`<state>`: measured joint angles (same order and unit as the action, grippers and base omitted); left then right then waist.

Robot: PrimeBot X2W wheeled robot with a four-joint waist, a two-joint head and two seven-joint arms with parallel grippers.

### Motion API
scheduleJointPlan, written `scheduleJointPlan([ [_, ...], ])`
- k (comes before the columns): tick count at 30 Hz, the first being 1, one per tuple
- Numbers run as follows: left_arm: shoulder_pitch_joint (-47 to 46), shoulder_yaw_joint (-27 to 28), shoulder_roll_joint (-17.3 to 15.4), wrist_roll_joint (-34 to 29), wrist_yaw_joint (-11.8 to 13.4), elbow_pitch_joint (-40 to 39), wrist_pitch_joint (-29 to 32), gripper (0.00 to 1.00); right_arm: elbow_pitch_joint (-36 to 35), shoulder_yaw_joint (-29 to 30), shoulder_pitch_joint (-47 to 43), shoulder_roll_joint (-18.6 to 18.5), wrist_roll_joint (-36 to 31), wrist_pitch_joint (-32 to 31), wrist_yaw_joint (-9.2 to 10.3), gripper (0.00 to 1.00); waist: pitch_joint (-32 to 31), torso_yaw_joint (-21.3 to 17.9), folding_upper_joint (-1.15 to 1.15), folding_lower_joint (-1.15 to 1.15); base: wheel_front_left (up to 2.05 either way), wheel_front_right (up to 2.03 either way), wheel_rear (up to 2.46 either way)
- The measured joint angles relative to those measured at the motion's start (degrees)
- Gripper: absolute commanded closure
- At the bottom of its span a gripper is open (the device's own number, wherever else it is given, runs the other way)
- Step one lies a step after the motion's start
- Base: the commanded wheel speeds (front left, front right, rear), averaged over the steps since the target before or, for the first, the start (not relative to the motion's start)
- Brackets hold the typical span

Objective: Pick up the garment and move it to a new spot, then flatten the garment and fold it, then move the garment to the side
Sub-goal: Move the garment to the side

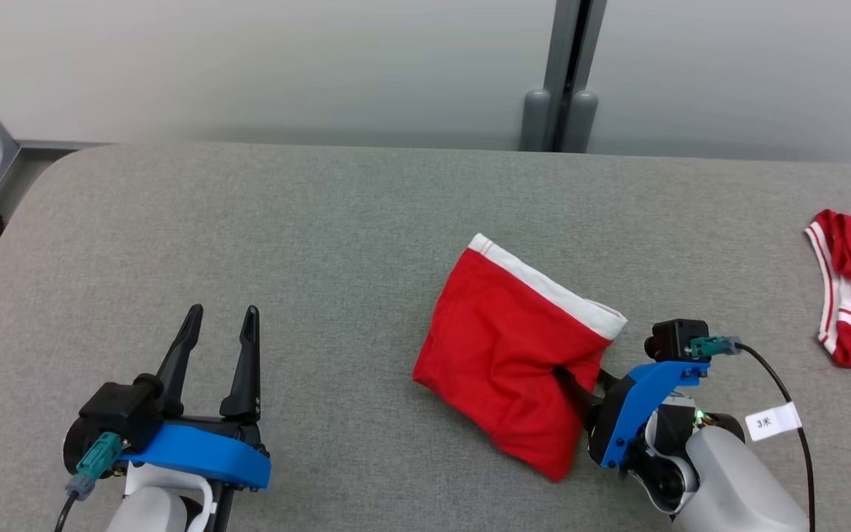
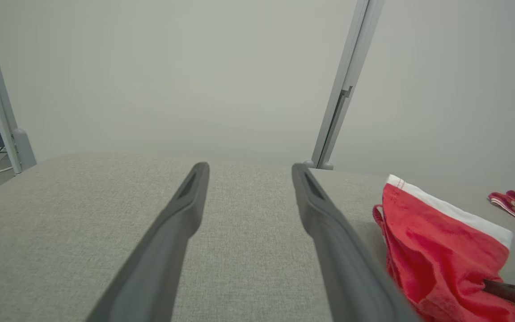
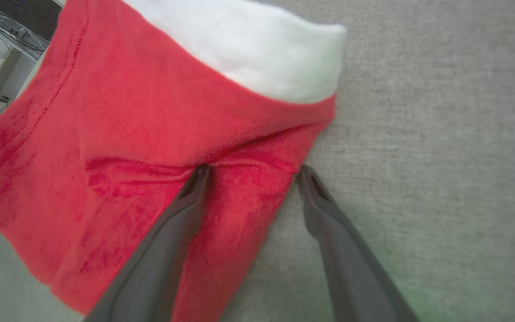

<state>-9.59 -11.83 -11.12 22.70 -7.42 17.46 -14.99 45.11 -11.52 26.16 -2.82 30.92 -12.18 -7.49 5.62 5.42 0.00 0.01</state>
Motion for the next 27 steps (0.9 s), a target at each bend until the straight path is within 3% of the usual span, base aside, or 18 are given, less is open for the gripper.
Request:
scheduleJointPlan([
  [8, -0.97, -0.32, 0.54, 0.07, 0.0, 0.26, 0.0, 0.0, 9.69, -5.75, 5.76, -0.43, 1.04, 1.31, 0.0, 0.0, 1.45, 1.56, 0.0, 0.0, 0.0, 0.0, 0.0],
  [9, -0.97, -0.29, 0.59, 0.08, 0.0, 0.27, 0.0, 0.0, 10.21, -6.62, 6.2, -0.49, 1.04, 1.23, 0.0, 0.2, 1.46, 1.53, 0.0, -0.01, 0.0, 0.0, 0.0],
  [10, -0.97, -0.22, 0.6, 0.08, 0.0, 0.27, 0.0, 0.0, 10.63, -7.36, 6.49, -0.52, 1.04, 1.18, 0.0, 0.64, 1.46, 1.46, 0.0, -0.01, 0.0, 0.0, 0.0],
  [11, -0.97, -0.14, 0.6, 0.09, 0.0, 0.25, 0.0, 0.0, 11.01, -8.02, 6.8, -0.55, 0.9, 1.23, 0.0, 1.0, 1.48, 1.34, 0.0, -0.01, 0.0, 0.0, 0.0],
  [19, -0.9, 0.99, 0.65, 0.08, 0.0, -0.85, 0.0, 0.0, 10.94, -8.84, 11.72, 0.04, -8.23, 0.83, -0.01, 1.0, 1.92, -1.39, 0.0, -0.01, 0.0, 0.0, 0.0],
  [23, -0.86, 1.42, 0.68, -0.02, 0.0, -1.93, 0.0, 0.0, 4.31, -11.52, 15.68, -0.75, -11.63, -7.15, -0.01, 1.0, 2.54, -3.65, 0.0, -0.01, 0.0, 0.0, 0.0],
  [27, -0.94, 1.85, 0.58, -0.21, 0.0, -3.25, 0.0, 0.0, -6.68, -16.23, 18.44, -7.89, -8.71, -18.42, -0.02, 1.0, 3.76, -6.05, 0.0, -0.01, 0.0, 0.0, 0.0],
])
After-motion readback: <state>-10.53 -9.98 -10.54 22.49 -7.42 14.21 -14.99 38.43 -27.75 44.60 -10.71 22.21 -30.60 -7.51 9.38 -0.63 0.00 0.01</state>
